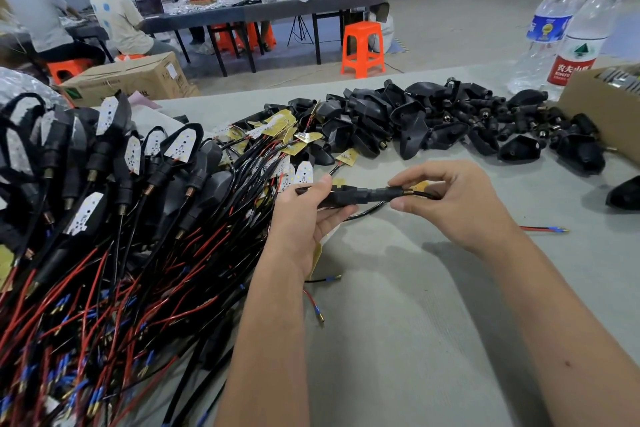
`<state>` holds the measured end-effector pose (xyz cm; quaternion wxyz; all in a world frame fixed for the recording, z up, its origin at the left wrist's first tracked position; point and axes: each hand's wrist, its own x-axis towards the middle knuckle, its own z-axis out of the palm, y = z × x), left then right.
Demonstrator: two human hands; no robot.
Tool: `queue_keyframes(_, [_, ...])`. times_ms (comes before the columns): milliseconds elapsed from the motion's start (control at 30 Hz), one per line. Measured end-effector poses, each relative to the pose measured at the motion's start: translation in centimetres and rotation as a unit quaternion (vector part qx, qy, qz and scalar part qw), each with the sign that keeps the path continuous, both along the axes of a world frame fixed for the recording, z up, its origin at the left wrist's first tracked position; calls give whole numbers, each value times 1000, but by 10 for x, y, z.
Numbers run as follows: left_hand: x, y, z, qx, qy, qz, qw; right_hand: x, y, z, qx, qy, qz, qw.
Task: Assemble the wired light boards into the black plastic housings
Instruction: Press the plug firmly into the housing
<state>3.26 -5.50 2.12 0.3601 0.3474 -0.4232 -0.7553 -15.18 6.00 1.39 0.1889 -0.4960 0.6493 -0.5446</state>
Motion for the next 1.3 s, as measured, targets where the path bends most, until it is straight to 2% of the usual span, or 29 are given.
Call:
queue_keyframes(200, [4,-3,-3,12,20,-8,1000,4,-3,-1,-13,-21,-1,1000])
queue_keyframes(367, [4,-2,-3,57,66,-14,996,0,-5,-4,-26,-34,-6,999])
queue_keyframes(567, [0,-3,-6,55,13,17,998,2,-11,-14,-15,-36,6,999])
queue_keyframes(700, [2,-3,-4,85,37,7,996,2,-12,-15,-19,-26,-23,999])
queue_keyframes(867, [1,-5,-4,100,41,13,994,4,-10,-14,-20,-29,-14,999])
queue_keyframes(1100, [0,-2,-2,62,31,18,997,1,-8,-9,-26,-53,-8,998])
queue_keyframes(1300, [6,-3,2,50,25,-9,998,2,-8,-6,-3,11,-28,1000])
